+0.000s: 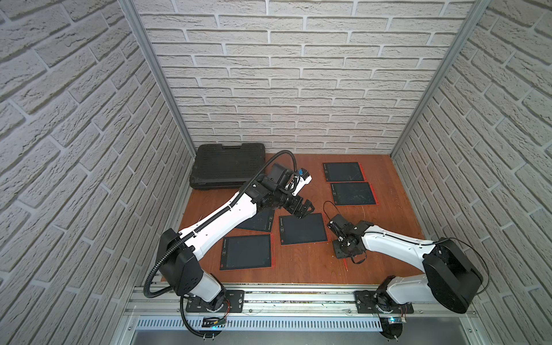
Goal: Place the stylus back onto the writing tablet
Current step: Pick up the stylus from the center of the board.
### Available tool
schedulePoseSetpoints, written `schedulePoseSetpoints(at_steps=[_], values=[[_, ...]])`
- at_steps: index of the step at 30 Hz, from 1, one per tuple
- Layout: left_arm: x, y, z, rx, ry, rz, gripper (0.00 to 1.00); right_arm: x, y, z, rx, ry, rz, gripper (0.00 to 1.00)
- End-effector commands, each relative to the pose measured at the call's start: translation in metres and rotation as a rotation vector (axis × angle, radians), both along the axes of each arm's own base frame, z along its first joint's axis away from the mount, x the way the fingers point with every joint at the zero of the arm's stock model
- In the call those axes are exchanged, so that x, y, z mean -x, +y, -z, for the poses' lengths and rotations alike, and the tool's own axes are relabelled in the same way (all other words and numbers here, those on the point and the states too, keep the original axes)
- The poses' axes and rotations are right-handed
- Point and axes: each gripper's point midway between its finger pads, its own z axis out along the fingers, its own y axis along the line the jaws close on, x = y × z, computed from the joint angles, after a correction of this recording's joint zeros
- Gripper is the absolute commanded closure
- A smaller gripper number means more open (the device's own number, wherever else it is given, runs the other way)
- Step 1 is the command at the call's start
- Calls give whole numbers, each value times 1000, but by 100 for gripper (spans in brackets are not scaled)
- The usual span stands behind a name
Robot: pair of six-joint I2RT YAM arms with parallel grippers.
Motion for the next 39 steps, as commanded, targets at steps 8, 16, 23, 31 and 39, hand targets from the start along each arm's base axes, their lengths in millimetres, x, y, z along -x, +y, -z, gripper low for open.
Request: schedulePoseSetpoints(at_steps=[8,16,23,31,39], values=[[1,0,-12,27,-34,-1,2,-7,5,0,-2,-20,3,90],[0,1,-13,24,-42,-6,2,-26,16,-12,-24,-68,-4,90],[0,2,-14,25,-46,-9,2,-41,26,-20,-35,-96,-16,90],[-1,5,-16,19,-61,-19,2,-68,44,-29,-55,-122,-44,90],[-1,6,-18,18,-67,-23,2,-99,52,-26,-55,-123,-45,90]])
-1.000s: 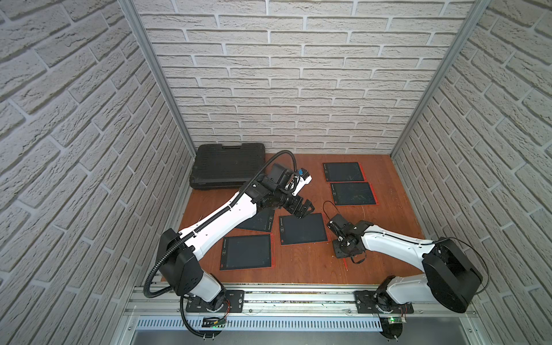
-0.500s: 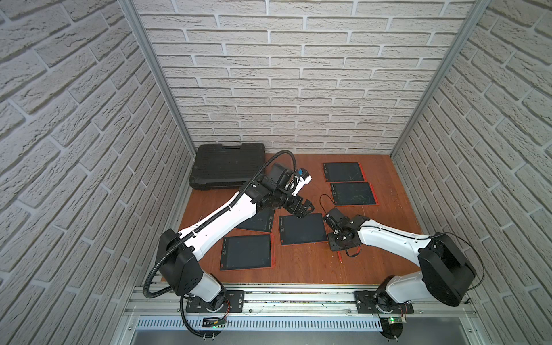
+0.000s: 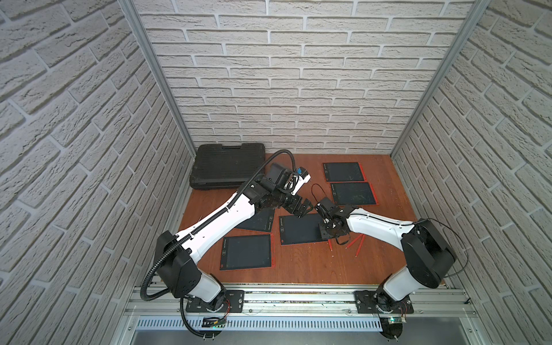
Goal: Place the stylus back onto the writing tablet
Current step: Pick up the stylus from the center of the board, then place the stylus on the writing tablet.
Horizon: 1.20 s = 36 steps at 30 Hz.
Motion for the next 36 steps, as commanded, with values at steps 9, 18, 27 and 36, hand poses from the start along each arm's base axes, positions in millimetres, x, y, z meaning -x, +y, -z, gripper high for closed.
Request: schedulePoseSetpoints(at_steps=[9,18,27,36], values=[[2,1,-12,24,-37,1,2,-42,-1,4,-11,-18,26,90],[1,1,-9,19,-31,2,2,-52,-5,8,-17,-16,45,90],[0,1,-7,16,-29,0,2,-56,0,10,-35,-17,36,88],[0,1,-7,17,-28,0,2,-59,-2,8,-20,-22,34,86]])
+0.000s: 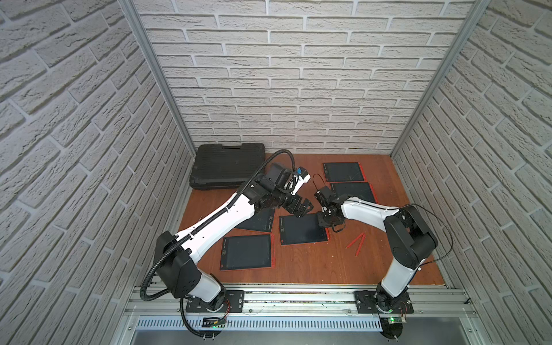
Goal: Place the stylus back onto the writing tablet
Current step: Place the stylus on the writing tablet.
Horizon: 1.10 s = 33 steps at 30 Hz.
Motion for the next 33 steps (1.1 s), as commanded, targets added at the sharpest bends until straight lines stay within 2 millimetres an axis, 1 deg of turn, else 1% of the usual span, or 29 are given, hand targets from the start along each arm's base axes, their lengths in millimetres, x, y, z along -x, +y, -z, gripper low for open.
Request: schedulePoseSetpoints(at_steps=[1,7,17,23,27,29,33], values=[[1,0,-8,19,-26,3,2,-8,0,-4,5,-16,-7,86],[1,0,-7,18,-25,3,2,-4,-5,-5,20,-19,-2,82],[1,0,-6,18,-22,6,2,-1,-13,-5,57,-19,-5,82],[1,0,-7,18,-24,4,2,-2,-12,-7,54,-22,-7,82],[1,0,-7,18,-24,4,2,-1,-4,-7,7,-14,-30,82],[1,0,-7,18,-25,3,2,0,-2,-8,-6,-14,-37,80],[1,0,-7,18,-25,3,2,2,-3,-10,-3,-16,-40,77]])
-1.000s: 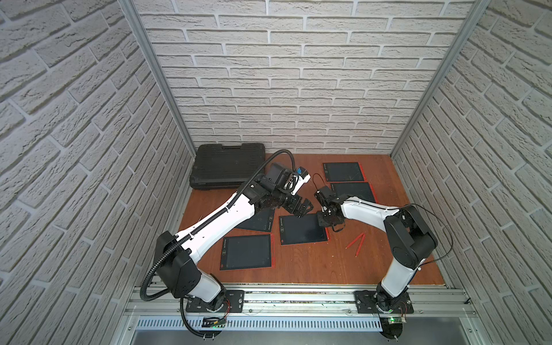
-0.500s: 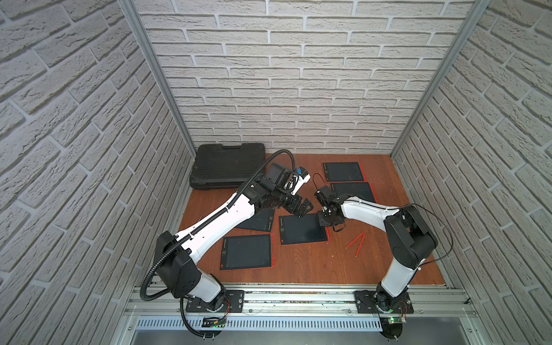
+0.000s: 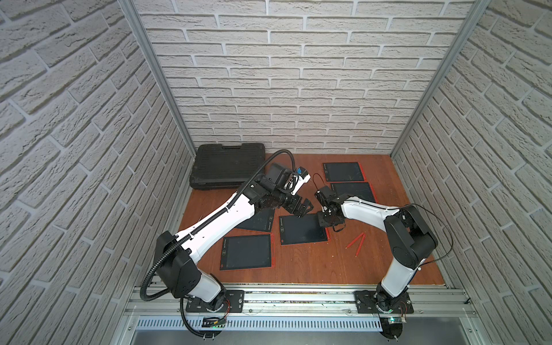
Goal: Place the stylus back onto the writing tablet
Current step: Place the stylus on the writing tablet.
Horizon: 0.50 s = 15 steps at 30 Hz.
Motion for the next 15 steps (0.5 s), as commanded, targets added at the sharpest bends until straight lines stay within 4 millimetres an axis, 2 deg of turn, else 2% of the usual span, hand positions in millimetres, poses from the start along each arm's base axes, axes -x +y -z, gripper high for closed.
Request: schedulePoseSetpoints(at_steps=[1,15], values=[[1,0,-7,19,-25,4,2,2,-2,-10,-10,-18,-12,77],[1,1,-7,17,-24,1,2,4,-18,-4,-10,1,53,79]])
